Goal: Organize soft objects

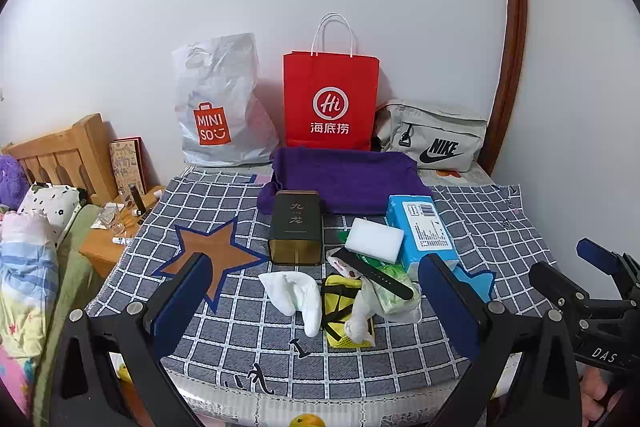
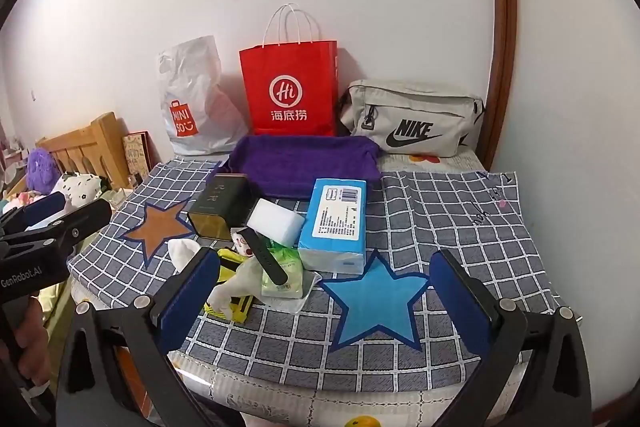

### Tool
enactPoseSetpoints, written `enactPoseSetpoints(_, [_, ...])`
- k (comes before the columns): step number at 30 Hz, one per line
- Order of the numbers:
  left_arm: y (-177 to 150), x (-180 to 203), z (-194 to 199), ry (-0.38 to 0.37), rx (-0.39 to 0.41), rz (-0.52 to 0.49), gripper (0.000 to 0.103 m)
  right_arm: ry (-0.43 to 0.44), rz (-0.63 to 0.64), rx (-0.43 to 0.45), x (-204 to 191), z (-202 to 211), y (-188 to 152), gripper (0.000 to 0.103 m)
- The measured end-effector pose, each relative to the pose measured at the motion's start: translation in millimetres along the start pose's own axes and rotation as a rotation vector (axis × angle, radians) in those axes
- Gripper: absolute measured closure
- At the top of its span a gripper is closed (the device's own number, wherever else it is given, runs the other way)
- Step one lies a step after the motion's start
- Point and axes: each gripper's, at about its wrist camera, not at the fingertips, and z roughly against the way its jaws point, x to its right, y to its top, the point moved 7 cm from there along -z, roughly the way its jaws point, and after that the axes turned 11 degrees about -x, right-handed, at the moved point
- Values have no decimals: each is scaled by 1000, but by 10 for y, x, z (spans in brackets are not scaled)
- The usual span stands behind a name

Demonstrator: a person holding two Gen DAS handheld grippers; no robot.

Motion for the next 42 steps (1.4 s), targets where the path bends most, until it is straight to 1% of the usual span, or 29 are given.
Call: enactPoseSetpoints(42, [-9, 0, 0, 7, -2, -4, 0, 8, 9, 15, -67, 88, 37, 0])
